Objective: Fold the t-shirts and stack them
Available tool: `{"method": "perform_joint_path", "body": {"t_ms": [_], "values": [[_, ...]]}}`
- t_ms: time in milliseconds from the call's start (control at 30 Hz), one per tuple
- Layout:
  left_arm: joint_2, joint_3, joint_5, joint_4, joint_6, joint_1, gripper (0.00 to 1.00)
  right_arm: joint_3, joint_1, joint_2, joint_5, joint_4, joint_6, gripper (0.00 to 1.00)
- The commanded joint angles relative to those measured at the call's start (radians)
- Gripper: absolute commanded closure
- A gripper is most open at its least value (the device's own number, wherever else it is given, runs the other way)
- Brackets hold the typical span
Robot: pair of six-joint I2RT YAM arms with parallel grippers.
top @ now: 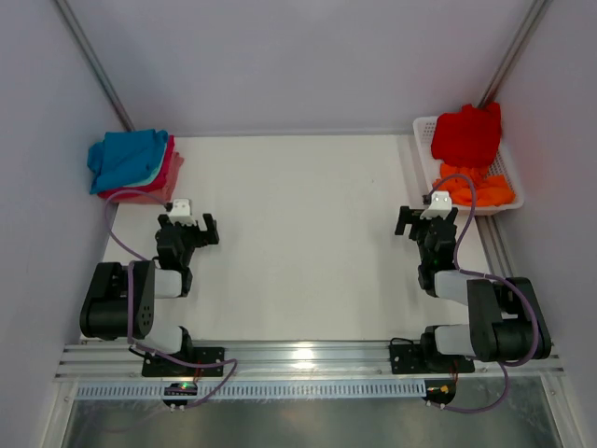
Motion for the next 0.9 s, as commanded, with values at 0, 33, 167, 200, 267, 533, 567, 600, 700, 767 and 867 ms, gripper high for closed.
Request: {"method": "perform_joint_path", "body": {"t_ms": [0, 33, 167, 200, 267, 533, 567, 600, 700, 767, 867], "values": [[-0.008, 0.028, -0.030, 0.034, -0.011, 0.005, 0.01, 0.000, 0.004, 0.000, -0.004, 0.087, 0.003, 0.01], [-0.008, 0.028, -0.030, 0.034, -0.011, 0.004, 0.01, 0.000, 0.004, 0.000, -0.004, 0.087, 0.004, 0.01], [-0.008, 0.028, -0.029, 0.034, -0.011, 0.005, 0.01, 0.000, 0.004, 0.000, -0.006, 0.087, 0.003, 0.01], [-0.010, 0.028, -0.029, 0.033, -0.011, 0.005, 0.01, -0.002, 0.004, -0.002, -0.004, 0.087, 0.003, 0.01], [-0.008, 0.028, -0.029, 0.034, -0.011, 0.005, 0.01, -0.002, 0.004, -0.002, -0.006, 0.087, 0.003, 0.00], [-0.010, 0.028, -0.029, 0.034, -0.011, 0.005, 0.01, -0.008, -0.008, -0.008, -0.024, 0.096, 0.007, 0.01], [-0.008, 0.030, -0.029, 0.034, -0.011, 0.005, 0.01, -0.002, -0.012, -0.014, -0.036, 0.081, 0.006, 0.01], [-0.008, 0.030, -0.030, 0.033, -0.011, 0.004, 0.01, 0.045, -0.012, -0.020, -0.058, -0.022, 0.004, 0.00], [-0.006, 0.030, -0.029, 0.034, -0.011, 0.005, 0.01, 0.168, -0.013, -0.035, -0.072, -0.248, 0.019, 0.01], [-0.006, 0.030, -0.029, 0.033, -0.011, 0.005, 0.01, 0.201, -0.012, -0.046, -0.087, -0.295, 0.016, 0.00], [-0.006, 0.030, -0.029, 0.034, -0.011, 0.005, 0.01, 0.234, -0.012, -0.060, -0.136, -0.341, -0.022, 0.01]]}}
